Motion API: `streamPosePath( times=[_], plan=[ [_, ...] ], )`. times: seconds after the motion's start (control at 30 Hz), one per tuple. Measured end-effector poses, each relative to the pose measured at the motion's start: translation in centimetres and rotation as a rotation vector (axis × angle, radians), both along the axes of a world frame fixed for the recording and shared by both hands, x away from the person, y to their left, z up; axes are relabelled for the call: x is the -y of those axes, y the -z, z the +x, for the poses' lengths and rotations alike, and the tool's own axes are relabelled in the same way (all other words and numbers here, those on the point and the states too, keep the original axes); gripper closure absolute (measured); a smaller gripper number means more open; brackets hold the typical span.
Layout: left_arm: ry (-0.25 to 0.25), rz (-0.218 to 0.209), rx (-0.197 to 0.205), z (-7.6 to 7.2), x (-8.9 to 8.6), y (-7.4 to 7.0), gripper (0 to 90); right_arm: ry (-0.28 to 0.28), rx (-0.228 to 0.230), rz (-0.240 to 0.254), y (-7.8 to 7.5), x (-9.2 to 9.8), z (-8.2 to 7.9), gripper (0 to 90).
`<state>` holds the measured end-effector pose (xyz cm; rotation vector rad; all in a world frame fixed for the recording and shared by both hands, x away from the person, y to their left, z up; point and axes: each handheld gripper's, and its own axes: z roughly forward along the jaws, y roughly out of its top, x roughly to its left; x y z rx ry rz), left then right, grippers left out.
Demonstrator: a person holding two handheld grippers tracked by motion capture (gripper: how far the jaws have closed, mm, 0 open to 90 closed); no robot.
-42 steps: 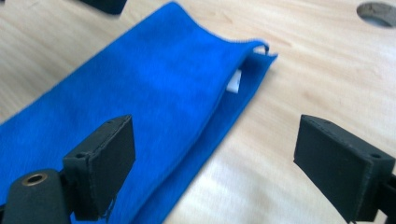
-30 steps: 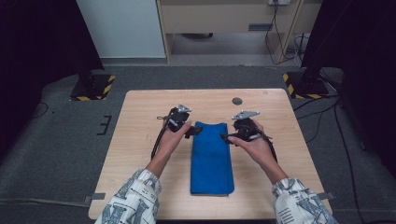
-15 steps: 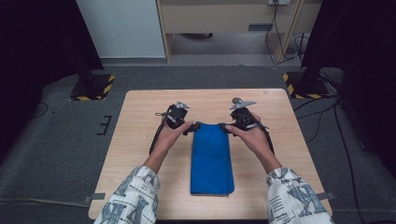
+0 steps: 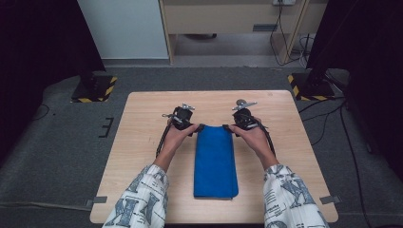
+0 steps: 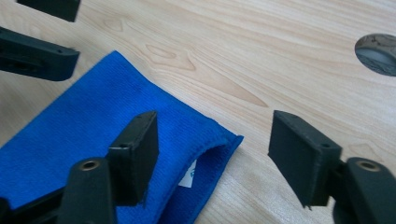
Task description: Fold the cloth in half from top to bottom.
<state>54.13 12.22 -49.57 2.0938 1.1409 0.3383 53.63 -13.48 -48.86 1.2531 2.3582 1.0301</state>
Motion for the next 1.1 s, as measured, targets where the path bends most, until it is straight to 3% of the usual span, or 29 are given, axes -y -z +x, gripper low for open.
streamPosePath(
  times=[0.13,0.27,0.4,0.57,0.87,1.03,1.1],
  plan=[
    [-0.013,0.007,0.0,-0.2,0.2,0.0,23.6,0.023,0.002,-0.011,0.1,-0.2,0.0,37.3],
    [-0.015,0.012,-0.005,-0.2,0.5,0.3,26.3,0.044,-0.007,0.018,0.1,-0.3,0.1,38.3],
    [-0.039,0.025,-0.002,0.0,0.7,0.7,29.8,0.075,-0.017,0.002,0.6,-0.6,0.5,43.4],
    [-0.049,0.038,-0.026,0.5,0.8,1.4,33.9,0.109,-0.065,-0.006,1.6,-0.8,1.2,45.2],
    [-0.041,0.054,-0.052,0.8,1.1,2.5,39.0,0.109,-0.101,-0.035,2.9,-1.5,1.6,47.0],
    [-0.034,0.065,-0.041,0.7,1.3,2.7,39.9,0.106,-0.102,-0.043,3.2,-1.7,1.5,45.2],
    [-0.035,0.069,-0.034,0.5,1.4,2.7,41.3,0.097,-0.101,-0.043,3.2,-1.7,1.5,51.5]
  ],
)
